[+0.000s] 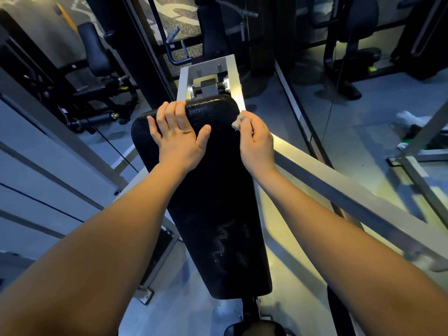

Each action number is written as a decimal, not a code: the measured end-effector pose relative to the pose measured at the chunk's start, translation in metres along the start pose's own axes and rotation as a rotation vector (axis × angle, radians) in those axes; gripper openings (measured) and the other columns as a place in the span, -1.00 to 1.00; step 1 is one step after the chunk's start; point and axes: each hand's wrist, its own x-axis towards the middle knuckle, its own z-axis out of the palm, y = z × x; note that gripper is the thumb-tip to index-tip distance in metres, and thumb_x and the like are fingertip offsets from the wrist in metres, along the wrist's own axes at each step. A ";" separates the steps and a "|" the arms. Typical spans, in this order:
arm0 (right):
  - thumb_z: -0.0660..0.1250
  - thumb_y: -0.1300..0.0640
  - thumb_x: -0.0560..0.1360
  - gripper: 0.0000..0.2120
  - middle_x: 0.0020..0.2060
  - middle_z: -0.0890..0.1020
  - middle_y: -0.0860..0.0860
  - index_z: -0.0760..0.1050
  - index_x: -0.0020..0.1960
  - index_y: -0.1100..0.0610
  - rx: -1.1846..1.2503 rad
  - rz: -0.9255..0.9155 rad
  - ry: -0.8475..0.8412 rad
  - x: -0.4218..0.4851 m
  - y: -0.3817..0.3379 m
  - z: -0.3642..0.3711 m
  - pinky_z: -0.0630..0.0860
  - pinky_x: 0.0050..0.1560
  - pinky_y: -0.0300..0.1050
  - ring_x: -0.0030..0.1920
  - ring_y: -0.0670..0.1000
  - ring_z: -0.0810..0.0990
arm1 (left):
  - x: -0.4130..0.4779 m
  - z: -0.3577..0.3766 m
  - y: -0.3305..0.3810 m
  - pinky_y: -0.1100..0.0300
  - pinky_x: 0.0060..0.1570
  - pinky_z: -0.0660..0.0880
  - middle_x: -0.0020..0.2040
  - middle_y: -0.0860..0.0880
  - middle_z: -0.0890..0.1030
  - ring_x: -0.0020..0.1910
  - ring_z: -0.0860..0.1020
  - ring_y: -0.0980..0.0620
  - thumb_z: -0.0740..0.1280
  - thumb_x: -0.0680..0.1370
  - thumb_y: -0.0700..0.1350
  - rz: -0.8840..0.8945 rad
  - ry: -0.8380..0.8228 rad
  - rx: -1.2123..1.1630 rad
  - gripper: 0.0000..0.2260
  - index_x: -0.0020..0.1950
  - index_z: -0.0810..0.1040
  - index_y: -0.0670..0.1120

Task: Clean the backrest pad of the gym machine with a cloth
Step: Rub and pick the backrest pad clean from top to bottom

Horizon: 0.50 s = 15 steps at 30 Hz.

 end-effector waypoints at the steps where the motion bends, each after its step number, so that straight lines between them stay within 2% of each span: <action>1: 0.11 0.15 0.70 -0.76 -0.08 0.59 -0.09 0.54 0.00 0.08 -0.012 -0.020 0.010 0.009 -0.007 0.001 0.38 -0.04 -0.30 -0.04 -0.13 0.52 | 0.001 -0.002 0.002 -0.21 0.49 -0.31 0.51 -0.12 0.13 0.56 -0.05 -0.14 0.13 0.61 0.25 -0.006 -0.031 0.021 -0.34 0.55 0.08 -0.12; 4: 0.15 0.16 0.70 -0.76 0.05 0.62 0.01 0.60 0.10 0.13 -0.055 -0.136 -0.038 0.040 -0.026 0.008 0.40 0.10 -0.25 0.09 -0.06 0.54 | 0.005 -0.013 0.009 -0.24 0.50 -0.26 0.52 -0.11 0.13 0.56 -0.02 -0.15 0.16 0.59 0.22 -0.050 -0.077 0.052 -0.37 0.52 0.11 -0.10; 6: 0.19 0.19 0.69 -0.74 0.14 0.64 0.09 0.61 0.22 0.21 -0.104 -0.209 -0.099 0.056 -0.032 0.010 0.41 0.23 -0.23 0.19 0.02 0.56 | 0.007 -0.019 0.017 -0.25 0.53 -0.20 0.49 -0.08 0.22 0.54 0.05 -0.14 0.16 0.58 0.16 -0.088 -0.024 0.050 -0.45 0.48 0.20 -0.09; 8: 0.21 0.19 0.68 -0.75 0.15 0.65 0.07 0.62 0.24 0.20 -0.081 -0.216 -0.095 0.059 -0.030 0.006 0.47 0.28 -0.14 0.19 0.03 0.58 | 0.007 -0.022 0.026 -0.23 0.54 -0.20 0.50 -0.05 0.26 0.56 0.07 -0.09 0.12 0.60 0.11 -0.086 0.007 0.014 -0.50 0.49 0.24 -0.07; 10: 0.20 0.17 0.69 -0.75 0.12 0.67 0.00 0.63 0.23 0.14 -0.010 -0.164 -0.032 0.047 -0.019 0.003 0.54 0.22 -0.10 0.14 -0.02 0.60 | 0.007 -0.016 0.036 -0.19 0.55 -0.23 0.57 -0.03 0.20 0.60 0.00 -0.08 0.08 0.64 0.12 -0.035 -0.030 -0.013 -0.46 0.57 0.16 -0.06; 12: 0.18 0.14 0.71 -0.74 0.08 0.68 -0.07 0.62 0.25 0.08 0.028 -0.036 0.022 0.023 -0.001 0.001 0.54 0.13 -0.24 0.09 -0.09 0.61 | 0.005 -0.008 0.040 -0.20 0.54 -0.25 0.61 -0.03 0.13 0.62 -0.08 -0.09 0.04 0.66 0.16 -0.019 -0.050 -0.003 -0.42 0.62 0.05 -0.06; 14: 0.15 0.12 0.72 -0.73 -0.03 0.66 -0.10 0.62 0.24 0.06 0.000 0.099 0.025 -0.011 0.026 -0.004 0.45 -0.07 -0.38 -0.03 -0.09 0.59 | 0.003 0.000 0.038 -0.22 0.53 -0.25 0.61 -0.04 0.10 0.62 -0.10 -0.12 0.02 0.67 0.19 -0.009 -0.036 0.040 -0.39 0.63 0.01 -0.08; 15: 0.14 0.11 0.73 -0.73 -0.12 0.62 -0.09 0.62 0.20 0.08 -0.032 0.165 0.011 -0.031 0.042 -0.007 0.36 -0.18 -0.38 -0.13 -0.07 0.55 | 0.002 0.004 0.036 -0.23 0.52 -0.25 0.60 -0.05 0.10 0.61 -0.10 -0.13 0.02 0.67 0.21 0.003 -0.030 0.057 -0.38 0.63 0.01 -0.08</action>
